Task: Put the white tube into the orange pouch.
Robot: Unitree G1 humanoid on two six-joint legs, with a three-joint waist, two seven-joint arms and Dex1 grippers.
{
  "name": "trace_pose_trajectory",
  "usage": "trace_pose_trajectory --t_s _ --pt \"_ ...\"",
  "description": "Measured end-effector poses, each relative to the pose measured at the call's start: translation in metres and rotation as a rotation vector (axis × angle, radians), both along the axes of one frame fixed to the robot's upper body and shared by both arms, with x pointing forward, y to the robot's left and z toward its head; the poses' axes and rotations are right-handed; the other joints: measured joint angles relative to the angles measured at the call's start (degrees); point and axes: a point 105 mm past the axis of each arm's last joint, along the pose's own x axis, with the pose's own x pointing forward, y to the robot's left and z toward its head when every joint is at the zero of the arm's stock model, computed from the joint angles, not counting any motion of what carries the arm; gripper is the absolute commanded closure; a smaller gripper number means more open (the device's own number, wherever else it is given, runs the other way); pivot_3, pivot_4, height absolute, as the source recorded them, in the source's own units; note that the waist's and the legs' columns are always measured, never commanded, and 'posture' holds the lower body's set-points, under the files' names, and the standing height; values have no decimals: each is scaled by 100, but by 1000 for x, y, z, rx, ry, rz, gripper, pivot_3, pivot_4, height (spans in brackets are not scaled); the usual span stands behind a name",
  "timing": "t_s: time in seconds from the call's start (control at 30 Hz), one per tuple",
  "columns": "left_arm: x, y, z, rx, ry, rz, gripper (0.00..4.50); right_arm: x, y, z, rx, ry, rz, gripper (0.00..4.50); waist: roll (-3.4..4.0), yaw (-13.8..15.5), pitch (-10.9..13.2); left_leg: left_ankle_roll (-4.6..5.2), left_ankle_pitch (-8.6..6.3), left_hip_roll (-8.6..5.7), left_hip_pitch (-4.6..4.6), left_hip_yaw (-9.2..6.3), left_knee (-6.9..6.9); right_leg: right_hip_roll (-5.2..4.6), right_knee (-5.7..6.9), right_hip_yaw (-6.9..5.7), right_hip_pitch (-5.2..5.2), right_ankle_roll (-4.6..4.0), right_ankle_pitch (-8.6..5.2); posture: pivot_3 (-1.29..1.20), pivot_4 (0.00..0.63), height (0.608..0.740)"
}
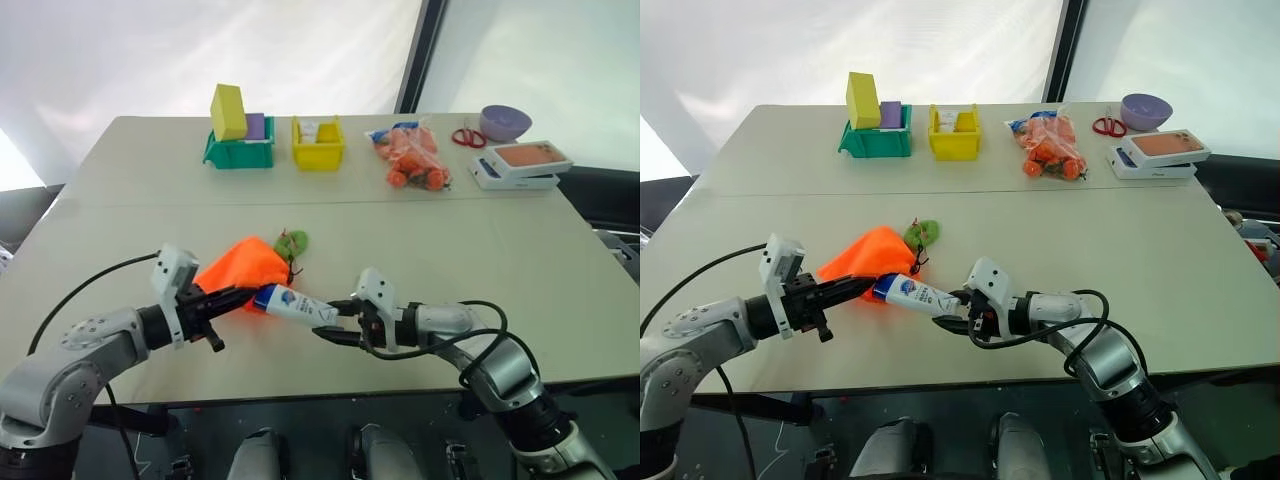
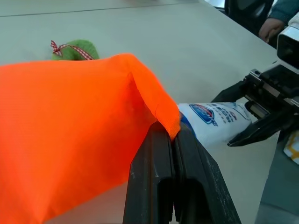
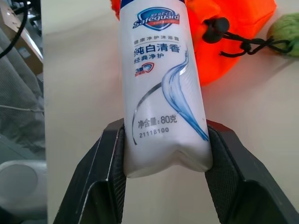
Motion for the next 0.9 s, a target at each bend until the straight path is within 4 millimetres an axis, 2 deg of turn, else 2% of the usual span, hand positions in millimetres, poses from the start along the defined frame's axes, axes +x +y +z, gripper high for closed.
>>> trace_pose_trajectory --t_s 0.33,0.47,0.63,0.9 --pt "-6 -24 -13 24 27 -100 4500 9 10 0 -116 -52 -18 2385 0 -23 0 0 1 1 0 1 -1 0 2 0 0 -1 1 0 150 740" --pt "-11 -37 -12 23 20 -148 4500 12 31 8 -118 -88 -16 2385 0 -33 0 0 1 2 -1 3 -1 2 7 1 1 -1 1 0 150 740" --pt "-12 -39 -11 24 16 -155 4500 22 56 17 -127 -131 -30 2385 0 -38 0 -1 2 2 -1 3 0 6 8 0 -3 0 2 0 150 740" --pt "-17 -35 -19 37 48 -151 4500 42 82 10 -191 -178 -64 2385 2 -44 1 -1 3 -1 -1 7 0 6 9 0 -2 0 2 0 150 740"
